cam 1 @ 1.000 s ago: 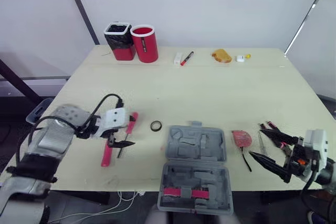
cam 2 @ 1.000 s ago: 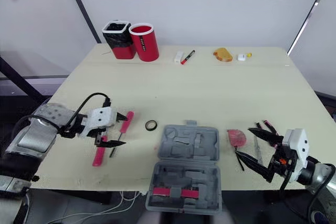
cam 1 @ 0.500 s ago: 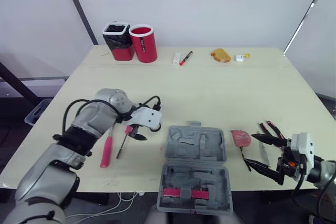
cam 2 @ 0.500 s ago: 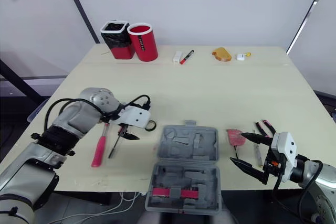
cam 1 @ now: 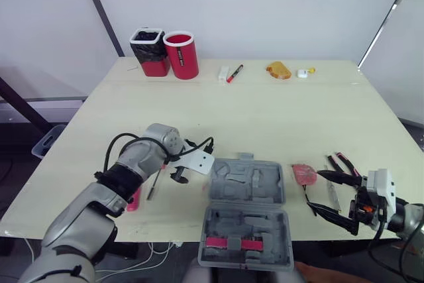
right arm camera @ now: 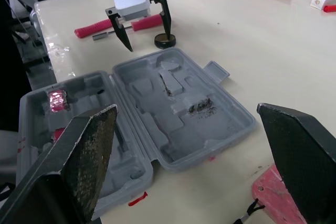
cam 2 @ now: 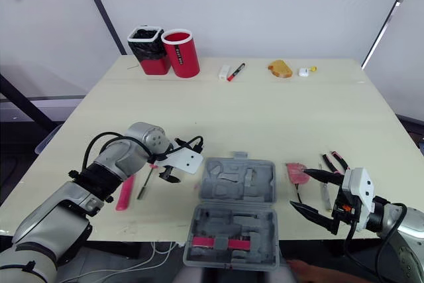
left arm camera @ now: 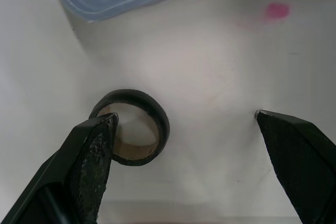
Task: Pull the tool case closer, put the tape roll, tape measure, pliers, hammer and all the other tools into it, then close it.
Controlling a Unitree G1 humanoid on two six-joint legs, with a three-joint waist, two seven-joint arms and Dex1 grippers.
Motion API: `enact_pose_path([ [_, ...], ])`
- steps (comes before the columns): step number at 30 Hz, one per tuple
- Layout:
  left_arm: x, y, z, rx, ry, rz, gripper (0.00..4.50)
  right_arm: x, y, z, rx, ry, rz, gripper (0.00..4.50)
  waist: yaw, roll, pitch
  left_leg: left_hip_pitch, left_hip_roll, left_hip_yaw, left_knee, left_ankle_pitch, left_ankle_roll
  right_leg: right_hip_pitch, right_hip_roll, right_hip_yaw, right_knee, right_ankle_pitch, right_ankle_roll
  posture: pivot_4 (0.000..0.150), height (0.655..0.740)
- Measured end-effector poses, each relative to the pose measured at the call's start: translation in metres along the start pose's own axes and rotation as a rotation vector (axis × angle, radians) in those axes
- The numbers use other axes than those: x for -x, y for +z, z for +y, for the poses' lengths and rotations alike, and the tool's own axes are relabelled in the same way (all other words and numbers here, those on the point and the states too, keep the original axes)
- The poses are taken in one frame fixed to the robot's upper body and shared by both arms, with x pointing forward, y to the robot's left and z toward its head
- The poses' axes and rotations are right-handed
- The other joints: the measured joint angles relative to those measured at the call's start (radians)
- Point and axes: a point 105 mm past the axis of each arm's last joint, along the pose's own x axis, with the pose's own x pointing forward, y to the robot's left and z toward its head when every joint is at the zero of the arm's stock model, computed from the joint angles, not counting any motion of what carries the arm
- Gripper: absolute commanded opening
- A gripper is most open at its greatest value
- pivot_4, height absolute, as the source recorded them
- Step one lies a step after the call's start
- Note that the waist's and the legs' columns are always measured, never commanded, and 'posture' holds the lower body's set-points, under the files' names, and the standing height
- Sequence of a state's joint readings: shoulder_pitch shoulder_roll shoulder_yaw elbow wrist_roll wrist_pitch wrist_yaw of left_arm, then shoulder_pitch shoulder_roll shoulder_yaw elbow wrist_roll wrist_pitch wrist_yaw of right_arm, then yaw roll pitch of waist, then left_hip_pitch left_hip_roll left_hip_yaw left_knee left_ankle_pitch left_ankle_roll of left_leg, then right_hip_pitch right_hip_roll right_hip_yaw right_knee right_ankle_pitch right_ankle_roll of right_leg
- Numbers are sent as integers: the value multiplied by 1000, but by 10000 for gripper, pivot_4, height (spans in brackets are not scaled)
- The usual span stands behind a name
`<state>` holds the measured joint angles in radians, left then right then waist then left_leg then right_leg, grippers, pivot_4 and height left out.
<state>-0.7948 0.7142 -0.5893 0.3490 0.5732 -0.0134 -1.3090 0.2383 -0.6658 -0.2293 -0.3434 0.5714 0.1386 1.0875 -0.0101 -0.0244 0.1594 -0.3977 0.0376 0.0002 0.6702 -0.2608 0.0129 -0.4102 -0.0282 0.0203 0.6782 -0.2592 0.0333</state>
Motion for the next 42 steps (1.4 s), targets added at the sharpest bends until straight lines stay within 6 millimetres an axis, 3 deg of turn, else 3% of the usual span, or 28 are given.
enact_pose_path([
  [1, 0, -1, 2, 2, 2, 5, 44621, 0, 0, 0, 0, 1, -3, 44792, 0, 0, 0, 0, 0, 0, 0, 0, 0, 0, 0, 0, 0, 0, 0, 1500, 7400],
  [2, 0, -3, 3, 7, 4, 14, 40817, -1, 1, 0, 3, 4, -8, 45000, 0, 0, 0, 0, 0, 0, 0, 0, 0, 0, 0, 0, 0, 0, 0, 1500, 7400],
  [4, 0, -4, 4, 11, 4, 20, 38188, -1, 2, 0, 5, 7, -10, 45000, 0, 0, 0, 0, 0, 0, 0, 0, 0, 0, 0, 0, 0, 0, 0, 1500, 7400],
  [6, -2, -6, 6, 24, -2, 31, 27354, -2, 4, -1, 19, 18, -20, 45000, -1, 0, 0, 0, 0, 0, 0, 0, 0, 0, 0, 0, 0, 0, 0, 1500, 7400],
  [8, -2, -6, 6, 26, -1, 32, 20278, -3, 4, -1, 21, 21, -24, 45000, 0, 0, 0, 0, 0, 0, 0, 0, 0, 0, 0, 0, 0, 0, 0, 1500, 7400],
  [12, -4, -6, 9, 29, 1, 41, 1325, -6, 13, -4, 35, 34, -65, 45000, 0, 0, 0, 0, 0, 0, 0, 0, 0, 0, 0, 0, 0, 0, 0, 1500, 7400],
  [13, -5, -5, 10, 29, 4, 40, 207, -7, 14, -3, 29, 34, -77, 45000, 0, 0, 0, -1, 0, 0, 0, 0, 0, 0, 0, 0, 0, 0, 0, 1500, 7400],
  [24, 2, -2, 14, 17, -9, 42, 207, -6, 12, -2, 13, 25, -80, 45000, 0, 0, 0, -1, 0, 0, 0, 0, 0, 0, 0, -1, 0, 0, 0, 1500, 7400],
  [28, 19, 14, 25, -31, 3, 17, 207, -6, 13, -3, 13, 22, -80, 45000, 0, 0, 0, -1, 0, 0, 0, 0, 0, 0, 0, -1, 0, 0, 0, 1500, 7400],
  [31, 28, 39, 25, -40, -31, -81, 207, -1, 13, -5, 11, 3, -78, 45000, 0, 0, 0, 0, 0, 1, 0, 0, 0, 0, -1, -2, 0, 0, 0, 1500, 7400],
  [36, 27, 46, 24, -15, -50, -116, 207, 11, 9, -8, 4, -22, -37, 45000, 0, 0, 0, 1, 1, 2, 1, 0, 0, 0, -7, -11, 0, 1, 0, 1500, 7400],
  [42, 19, 75, 23, 3, -97, -239, 207, 21, 9, -13, 16, -39, -12, 45000, -1, 0, 0, 2, 3, 2, 1, 0, 0, 0, -9, -17, 0, 1, 0, 1500, 7400],
])
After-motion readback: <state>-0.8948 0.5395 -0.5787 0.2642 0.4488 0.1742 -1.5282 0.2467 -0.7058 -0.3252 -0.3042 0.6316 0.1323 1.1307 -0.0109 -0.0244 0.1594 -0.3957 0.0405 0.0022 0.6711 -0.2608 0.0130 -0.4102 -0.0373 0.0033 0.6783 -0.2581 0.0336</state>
